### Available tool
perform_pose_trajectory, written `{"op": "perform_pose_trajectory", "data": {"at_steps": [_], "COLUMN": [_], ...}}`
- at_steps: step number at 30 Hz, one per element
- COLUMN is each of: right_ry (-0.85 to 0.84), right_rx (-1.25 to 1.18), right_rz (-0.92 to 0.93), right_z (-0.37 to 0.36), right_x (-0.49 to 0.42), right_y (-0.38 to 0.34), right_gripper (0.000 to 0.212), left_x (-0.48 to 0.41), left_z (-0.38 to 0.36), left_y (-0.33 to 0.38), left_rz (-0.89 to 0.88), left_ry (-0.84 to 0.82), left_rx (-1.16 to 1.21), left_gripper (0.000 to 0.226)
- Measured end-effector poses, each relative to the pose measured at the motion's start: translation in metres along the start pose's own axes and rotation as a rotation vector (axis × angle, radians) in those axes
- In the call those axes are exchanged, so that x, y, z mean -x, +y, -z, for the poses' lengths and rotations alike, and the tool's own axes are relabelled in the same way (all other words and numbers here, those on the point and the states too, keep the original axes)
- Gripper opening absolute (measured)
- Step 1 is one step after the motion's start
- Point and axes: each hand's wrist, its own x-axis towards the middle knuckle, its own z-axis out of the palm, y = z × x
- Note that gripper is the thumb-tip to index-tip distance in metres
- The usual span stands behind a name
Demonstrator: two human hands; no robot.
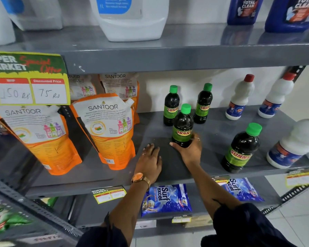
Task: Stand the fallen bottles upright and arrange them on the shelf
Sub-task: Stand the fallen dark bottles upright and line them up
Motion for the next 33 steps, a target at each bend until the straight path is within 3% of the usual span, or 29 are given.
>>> {"op": "perform_pose_trajectory", "data": {"at_steps": [2, 7, 16, 24, 28, 30, 33], "right_ry": [-0.006, -0.071, -0.095, -0.123, -0.173, -0.048, 0.352], "right_rx": [-0.020, 0.022, 0.094, 0.086, -0.013, -0.103, -0.220], "right_rz": [0.016, 0.010, 0.072, 0.047, 0.033, 0.011, -0.026], "right_z": [0.001, 0.007, 0.044, 0.051, 0.056, 0.069, 0.108], "right_x": [0.000, 0.002, 0.079, 0.088, 0.092, 0.101, 0.103], "right_y": [0.001, -0.004, 0.013, 0.014, 0.015, 0.019, 0.029], "right_gripper": [0.085, 0.062, 0.068, 0.069, 0.094, 0.092, 0.077], "left_x": [0.000, -0.002, -0.001, 0.001, 0.008, 0.022, 0.044], "left_z": [0.000, 0.000, -0.002, 0.001, 0.006, 0.008, 0.004], "left_y": [-0.001, -0.002, -0.002, -0.001, 0.007, 0.015, 0.031], "left_rz": [0.000, -0.008, -0.015, -0.004, 0.023, 0.077, 0.096], "left_ry": [0.002, 0.004, -0.017, -0.049, -0.028, -0.018, -0.066], "left_rx": [0.003, 0.007, -0.009, 0.019, 0.153, 0.384, 0.619], "left_gripper": [0.046, 0.046, 0.046, 0.046, 0.047, 0.055, 0.079]}}
